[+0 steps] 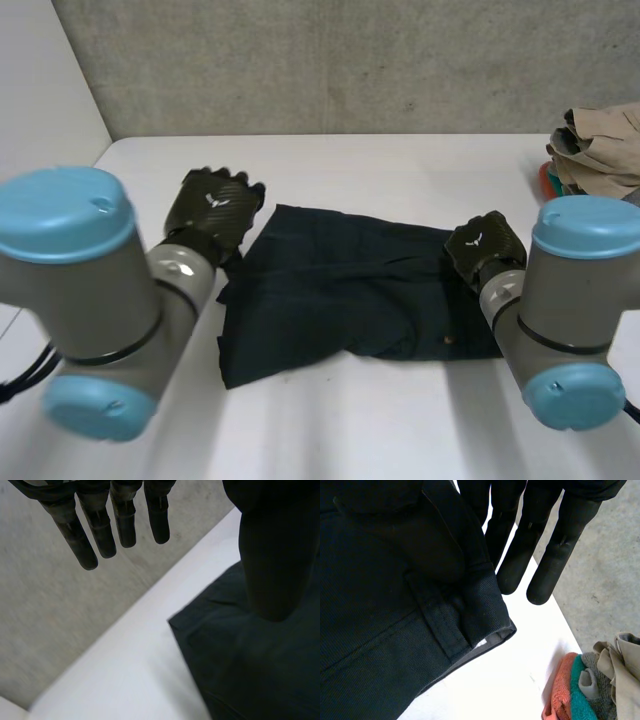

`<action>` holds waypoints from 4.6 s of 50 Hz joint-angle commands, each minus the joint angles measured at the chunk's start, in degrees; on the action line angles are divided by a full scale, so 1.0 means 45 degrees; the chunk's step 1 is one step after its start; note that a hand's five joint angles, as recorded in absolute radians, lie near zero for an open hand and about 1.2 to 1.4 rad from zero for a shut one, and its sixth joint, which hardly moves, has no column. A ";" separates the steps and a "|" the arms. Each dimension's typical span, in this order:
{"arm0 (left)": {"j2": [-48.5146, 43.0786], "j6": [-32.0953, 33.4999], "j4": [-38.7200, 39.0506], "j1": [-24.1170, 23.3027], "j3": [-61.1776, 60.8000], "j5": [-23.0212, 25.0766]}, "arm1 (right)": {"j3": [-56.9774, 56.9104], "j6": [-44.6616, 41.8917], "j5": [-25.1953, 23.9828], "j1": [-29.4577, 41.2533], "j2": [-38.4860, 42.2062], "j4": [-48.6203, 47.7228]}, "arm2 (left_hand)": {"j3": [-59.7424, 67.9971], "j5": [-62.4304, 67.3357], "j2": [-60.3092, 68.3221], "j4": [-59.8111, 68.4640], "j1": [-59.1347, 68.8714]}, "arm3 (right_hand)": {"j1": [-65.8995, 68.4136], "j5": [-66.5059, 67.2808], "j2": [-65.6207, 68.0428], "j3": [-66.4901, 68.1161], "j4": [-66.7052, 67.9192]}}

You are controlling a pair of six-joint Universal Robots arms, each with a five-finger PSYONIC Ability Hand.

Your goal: Fold the laundry.

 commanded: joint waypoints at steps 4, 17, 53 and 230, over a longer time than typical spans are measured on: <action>0.0422 -0.1448 -0.2514 0.0928 -0.0428 0.1765 | 0.1921 0.0671 -0.0550 -0.0028 -0.2094 -0.0977 | 0.0178 0.0394 0.0202 0.0348 0.0152 | 0.3848 0.2402 0.2861 0.2421 0.2490; -0.3697 -0.1253 0.0142 0.0987 0.1639 0.2099 | 0.3836 0.0847 -0.1429 -0.0047 -0.4107 -0.1682 | 0.1709 0.1925 0.1734 0.1879 0.1683 | 0.3848 0.2402 0.2861 0.2421 0.2490; -0.6569 0.1830 0.4103 0.0967 0.5255 0.2002 | 0.0480 0.0867 -0.1996 -0.0750 -0.0791 -0.1877 | 1.3294 1.3510 1.3318 1.3463 1.3267 | 0.3848 0.2402 0.2861 0.2421 0.2490; -0.1280 -0.2091 -0.0952 -0.0812 0.4066 0.3521 | 0.2152 0.4930 -0.4105 -0.0673 -0.2916 -0.2165 | -0.2140 -0.1924 -0.2115 -0.1970 -0.2166 | -1.1707 -1.3153 -1.2694 -1.3135 -1.3066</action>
